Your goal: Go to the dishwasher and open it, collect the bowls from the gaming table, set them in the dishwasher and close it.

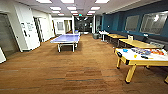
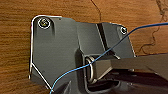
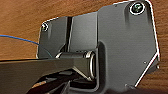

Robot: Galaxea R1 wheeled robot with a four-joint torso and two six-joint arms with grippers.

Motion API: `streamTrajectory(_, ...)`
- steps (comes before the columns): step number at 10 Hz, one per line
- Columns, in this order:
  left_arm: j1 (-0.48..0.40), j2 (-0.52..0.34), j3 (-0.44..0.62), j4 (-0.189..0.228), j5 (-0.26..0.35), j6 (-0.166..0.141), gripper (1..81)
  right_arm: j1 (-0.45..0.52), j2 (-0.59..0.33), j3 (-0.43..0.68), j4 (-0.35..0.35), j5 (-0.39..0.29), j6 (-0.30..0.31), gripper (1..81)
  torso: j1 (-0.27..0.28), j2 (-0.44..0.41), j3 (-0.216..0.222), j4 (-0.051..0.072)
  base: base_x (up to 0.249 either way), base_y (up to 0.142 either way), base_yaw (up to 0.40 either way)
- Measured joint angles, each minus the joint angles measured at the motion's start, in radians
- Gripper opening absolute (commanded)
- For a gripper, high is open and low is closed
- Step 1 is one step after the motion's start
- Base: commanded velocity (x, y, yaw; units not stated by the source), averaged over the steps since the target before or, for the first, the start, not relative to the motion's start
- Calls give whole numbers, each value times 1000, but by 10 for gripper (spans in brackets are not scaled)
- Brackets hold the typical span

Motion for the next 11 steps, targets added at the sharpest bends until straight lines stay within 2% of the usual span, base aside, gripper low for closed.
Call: streamTrajectory(11,3,-2,-2,0,1,0,811,0,6,0,0,0,0,811,0,0,0,0,178,0,0)
